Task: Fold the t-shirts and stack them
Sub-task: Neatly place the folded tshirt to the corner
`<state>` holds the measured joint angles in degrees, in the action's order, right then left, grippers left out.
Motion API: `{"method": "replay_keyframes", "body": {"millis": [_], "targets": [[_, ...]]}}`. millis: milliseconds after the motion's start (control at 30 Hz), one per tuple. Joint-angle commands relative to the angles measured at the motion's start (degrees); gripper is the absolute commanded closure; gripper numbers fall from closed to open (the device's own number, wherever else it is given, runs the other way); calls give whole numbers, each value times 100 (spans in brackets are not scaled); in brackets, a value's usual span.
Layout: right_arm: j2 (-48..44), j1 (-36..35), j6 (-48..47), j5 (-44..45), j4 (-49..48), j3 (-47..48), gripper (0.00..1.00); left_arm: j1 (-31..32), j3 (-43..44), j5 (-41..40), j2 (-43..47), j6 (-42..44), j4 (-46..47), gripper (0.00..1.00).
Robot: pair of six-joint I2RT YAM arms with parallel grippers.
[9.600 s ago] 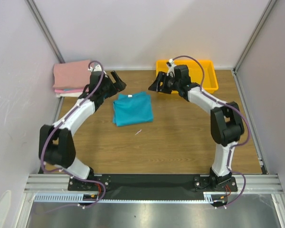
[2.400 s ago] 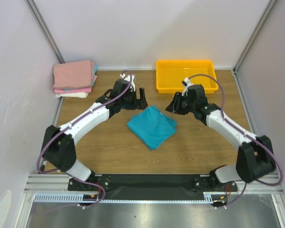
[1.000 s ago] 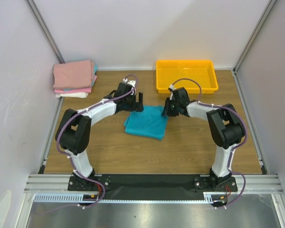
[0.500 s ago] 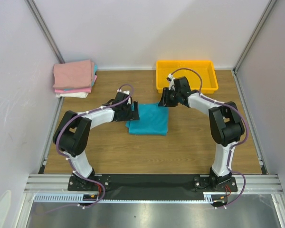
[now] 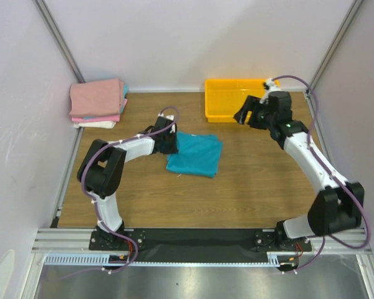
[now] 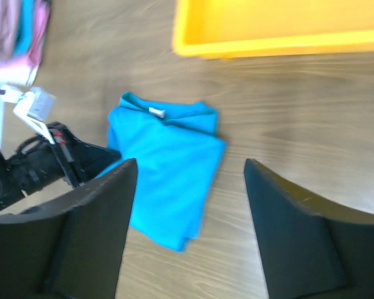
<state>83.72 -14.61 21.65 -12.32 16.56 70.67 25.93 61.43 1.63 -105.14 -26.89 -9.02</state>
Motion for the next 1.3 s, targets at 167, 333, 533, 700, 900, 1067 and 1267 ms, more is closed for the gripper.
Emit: {"method": "replay_keyframes", "body": {"millis": [167, 333, 533, 700, 900, 1067, 1267], "targets": [[-1288, 749, 340, 942, 67, -704, 15, -202, 1669, -1084, -578, 1598, -1058, 100], [-1000, 925, 462, 854, 50, -695, 13, -440, 2337, -1832, -674, 2389, -1295, 100], [-498, 960, 630, 634, -406, -643, 12, -905, 2908, -2244, -797, 3364, -1155, 100], [82, 951, 604, 564, -662, -345, 12, -1336, 3603, -2263, -1060, 3778, -1225, 100], [863, 969, 560, 537, -908, 42, 9, -1486, 4438, -2298, -1376, 4420, -1225, 100], [1558, 978, 533, 388, -1102, 735, 7, -1582, 5238, -2773, -1790, 4632, -1348, 100], [2297, 1004, 533, 125, -654, 1704, 0, -1837, 6021, -2809, -1931, 4421, -1638, 100]]}}
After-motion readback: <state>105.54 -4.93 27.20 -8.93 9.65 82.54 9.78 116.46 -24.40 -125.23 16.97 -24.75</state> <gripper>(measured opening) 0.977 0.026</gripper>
